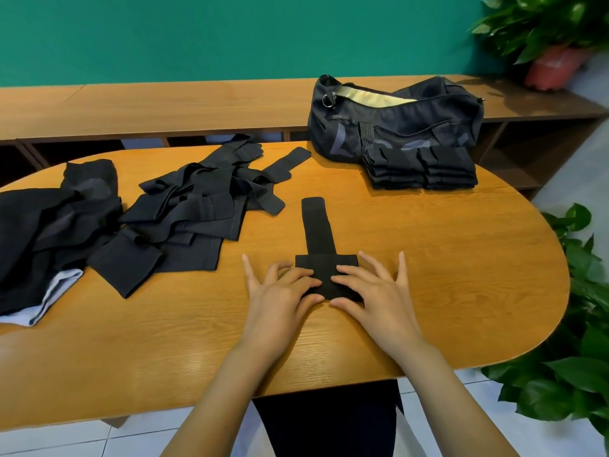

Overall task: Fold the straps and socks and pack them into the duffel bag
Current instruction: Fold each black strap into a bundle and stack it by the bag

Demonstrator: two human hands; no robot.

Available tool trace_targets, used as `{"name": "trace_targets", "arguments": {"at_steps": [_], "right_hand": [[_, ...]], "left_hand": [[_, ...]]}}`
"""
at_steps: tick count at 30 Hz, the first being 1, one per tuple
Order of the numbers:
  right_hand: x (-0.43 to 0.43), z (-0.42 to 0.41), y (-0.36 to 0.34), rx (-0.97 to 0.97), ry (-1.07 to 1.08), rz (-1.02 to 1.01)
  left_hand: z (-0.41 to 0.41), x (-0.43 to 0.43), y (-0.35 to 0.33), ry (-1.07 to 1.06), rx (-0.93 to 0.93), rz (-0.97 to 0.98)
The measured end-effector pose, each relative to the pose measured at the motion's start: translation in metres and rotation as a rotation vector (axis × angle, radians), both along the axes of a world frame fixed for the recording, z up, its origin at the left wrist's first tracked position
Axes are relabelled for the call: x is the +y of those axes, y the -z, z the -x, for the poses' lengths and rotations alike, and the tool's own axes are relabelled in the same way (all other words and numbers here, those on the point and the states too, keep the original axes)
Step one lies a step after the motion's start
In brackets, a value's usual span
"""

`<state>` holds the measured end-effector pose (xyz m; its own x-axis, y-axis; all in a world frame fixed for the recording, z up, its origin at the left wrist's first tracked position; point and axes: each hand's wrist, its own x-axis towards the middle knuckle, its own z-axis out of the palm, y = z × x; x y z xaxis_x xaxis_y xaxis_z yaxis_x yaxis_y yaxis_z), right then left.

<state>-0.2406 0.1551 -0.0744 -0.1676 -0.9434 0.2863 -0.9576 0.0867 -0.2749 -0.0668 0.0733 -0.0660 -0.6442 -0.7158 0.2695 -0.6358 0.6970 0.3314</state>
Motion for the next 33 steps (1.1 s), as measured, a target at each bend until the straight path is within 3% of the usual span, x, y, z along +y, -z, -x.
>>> {"name": "trace_targets", "arguments": {"at_steps": [12, 33], "right_hand": [[-0.005, 0.003, 0.01, -0.118, -0.003, 0.131], [-0.009, 0.007, 0.012, -0.269, -0.034, 0.125]], "left_hand": [[-0.001, -0.006, 0.013, -0.033, 0.208, -0.095], [0.0, -0.009, 0.012, -0.014, 0.206, -0.096]]}}
